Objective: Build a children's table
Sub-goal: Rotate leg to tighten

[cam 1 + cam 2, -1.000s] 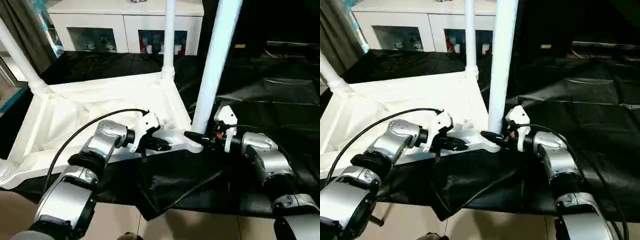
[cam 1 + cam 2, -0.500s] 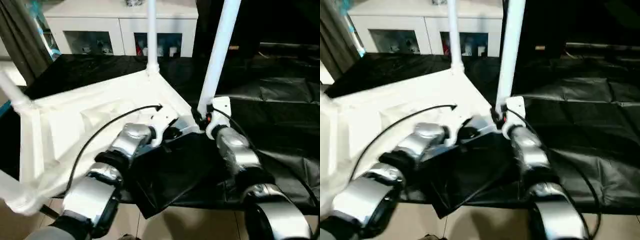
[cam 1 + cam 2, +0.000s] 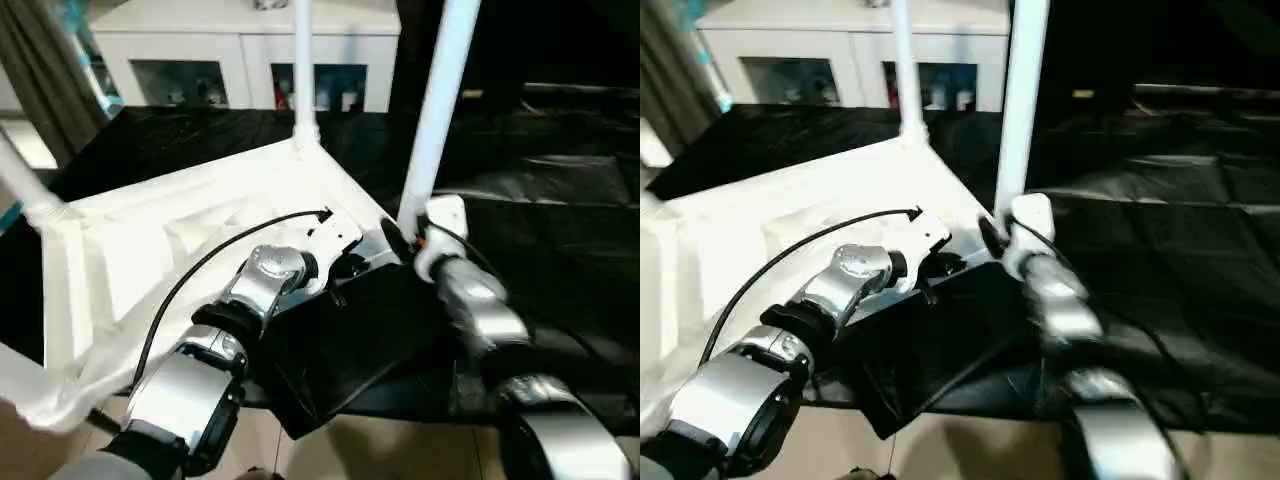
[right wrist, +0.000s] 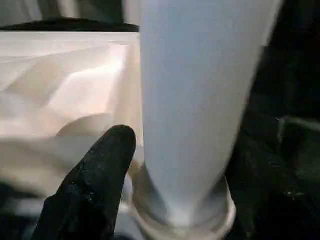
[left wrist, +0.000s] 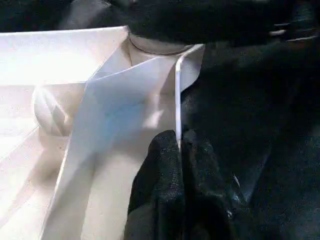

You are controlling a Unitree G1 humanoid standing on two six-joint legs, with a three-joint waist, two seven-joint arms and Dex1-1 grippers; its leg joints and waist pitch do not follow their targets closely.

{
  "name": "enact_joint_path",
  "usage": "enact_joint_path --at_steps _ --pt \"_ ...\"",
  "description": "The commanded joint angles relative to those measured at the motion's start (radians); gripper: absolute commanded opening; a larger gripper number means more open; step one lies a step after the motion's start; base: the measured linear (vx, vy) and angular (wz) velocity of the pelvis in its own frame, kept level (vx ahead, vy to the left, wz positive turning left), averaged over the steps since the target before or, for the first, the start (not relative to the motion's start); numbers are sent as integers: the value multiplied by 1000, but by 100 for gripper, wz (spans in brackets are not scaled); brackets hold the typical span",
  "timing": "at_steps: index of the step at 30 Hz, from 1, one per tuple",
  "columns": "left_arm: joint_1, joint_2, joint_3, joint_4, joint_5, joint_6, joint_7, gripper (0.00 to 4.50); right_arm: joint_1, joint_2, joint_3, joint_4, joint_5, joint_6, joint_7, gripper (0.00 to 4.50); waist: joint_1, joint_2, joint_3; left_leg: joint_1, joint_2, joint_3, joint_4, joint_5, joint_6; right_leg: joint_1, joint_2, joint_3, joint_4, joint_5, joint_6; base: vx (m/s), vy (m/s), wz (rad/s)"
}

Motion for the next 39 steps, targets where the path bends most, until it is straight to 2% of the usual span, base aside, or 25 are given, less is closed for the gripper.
enact_joint_path --at_steps 1,2,5,8,9,11,12,13,14,15,16,18,22,24,25,27,29,30,32,35,36,37,38,39 --pt "5 -3 -3 -29 -17 -61 -29 0 51 -41 42 -126 32 41 138 297 1 -17 -75 24 59 -30 -64 -178 121 46 -66 35 -56 -151 -228 0 0 0" --pt "8 0 -3 -31 -17 -64 -36 0 73 -64 47 -163 43 54 173 297 10 -19 -77 25 61 -29 -61 -163 133 48 -65 35 -57 -141 -223 0 0 0" --pt "17 11 -9 -37 -17 -79 -65 0 149 -149 61 -287 91 102 292 297 17 -20 -78 21 61 -29 -58 -148 153 47 -65 33 -52 -125 -233 0 0 0" --pt "33 27 -17 -44 -16 -96 -109 0 232 -274 49 -408 147 187 414 297 20 -20 -72 22 61 -29 -60 -180 154 48 -63 32 -63 -185 -220 0 0 0" --pt "35 30 -18 -46 -15 -98 -114 0 241 -297 41 -415 152 198 431 297 24 -20 -73 24 63 -30 -60 -188 148 46 -65 33 -66 -212 -217 0 0 0" --pt "36 31 -19 -47 -15 -99 -117 0 247 -312 35 -419 155 205 443 297 21 -22 -72 19 60 -30 -60 -190 140 46 -65 32 -66 -234 -214 0 0 0" --pt "43 39 -23 -50 -12 -111 -134 0 228 -350 -38 -354 148 193 416 297 16 -25 -71 21 59 -30 -60 -207 128 43 -67 31 -72 -278 -206 0 0 0" --pt "43 39 -23 -50 -12 -111 -135 0 227 -350 -40 -353 147 193 415 297 15 -25 -70 23 57 -30 -59 -208 120 41 -66 31 -76 -303 -202 0 0 0" --pt "47 41 -24 -52 -12 -116 -144 0 211 -363 -78 -321 152 198 395 297 14 -28 -70 23 57 -30 -60 -203 117 42 -65 31 -77 -309 -199 0 0 0" --pt "47 41 -24 -52 -12 -116 -144 0 211 -363 -78 -321 152 198 395 297 14 -27 -72 23 56 -30 -59 -197 116 42 -65 31 -75 -307 -202 0 0 0" --pt "50 42 -24 -54 -14 -118 -150 0 200 -378 -105 -297 155 199 388 297 16 -30 -71 26 57 -28 -58 -190 117 38 -62 32 -76 -300 -200 0 0 0" --pt "57 47 -27 -60 -16 -124 -166 0 205 -413 -133 -292 160 216 382 297 17 -28 -74 23 57 -28 -56 -162 128 42 -63 31 -69 -262 -209 0 0 0" --pt "63 50 -29 -68 -22 -127 -189 0 218 -432 -147 -309 177 240 390 297 20 -29 -77 18 56 -27 -50 -132 161 45 -62 28 -61 -210 -218 0 0 0" --pt "67 57 -30 -76 -23 -136 -203 0 247 -440 -140 -383 233 302 418 297 23 -29 -76 20 56 -26 -50 -132 168 46 -62 28 -63 -211 -217 0 0 0" --pt "67 58 -30 -77 -23 -137 -202 0 249 -439 -139 -390 237 308 422 297 23 -30 -76 18 57 -27 -50 -133 170 45 -62 27 -62 -213 -217 0 0 0" --pt "62 61 -23 -78 -32 -132 -213 45 268 -425 -116 -457 267 351 468 307 26 -29 -76 19 58 -27 -50 -136 173 44 -62 26 -63 -227 -209 0 0 0" --pt "61 61 -23 -79 -33 -131 -214 56 269 -424 -115 -460 268 353 470 307 26 -27 -75 19 60 -29 -52 -143 165 44 -63 26 -63 -243 -206 0 0 0" --pt "61 64 -15 -99 -49 -115 -234 70 278 -413 -88 -499 276 376 495 307 26 -27 -76 21 61 -29 -52 -148 158 42 -63 26 -65 -249 -208 0 0 0" --pt "68 70 4 -156 -82 -92 -255 85 283 -388 -46 -539 280 397 516 307 29 -22 -77 17 65 -32 -55 -140 156 42 -64 28 -57 -225 -217 0 0 0" --pt "82 78 21 -221 -108 -52 -261 116 278 -367 -24 -554 280 405 512 307 30 -22 -78 22 69 -31 -54 -130 147 39 -64 29 -50 -168 -246 0 0 0" --pt "115 109 19 -304 -114 8 -277 130 273 -347 -4 -561 276 406 510 307 30 -23 -78 21 67 -29 -53 -132 146 39 -65 30 -49 -161 -249 0 0 0" --pt "123 116 18 -323 -115 22 -281 141 272 -343 1 -562 275 406 510 307 31 -31 -77 21 66 -28 -54 -134 146 39 -64 30 -51 -165 -248 0 0 0" --pt "179 161 23 -450 -130 106 -301 147 263 -313 27 -570 277 413 503 307 32 -36 -76 17 67 -29 -56 -127 145 41 -67 31 -47 -171 -246 0 0 0" --pt "233 204 30 -566 -145 187 -316 152 258 -288 51 -586 278 424 495 307 24 -37 -73 11 67 -31 -60 -121 142 43 -68 31 -43 -179 -242 0 0 0"
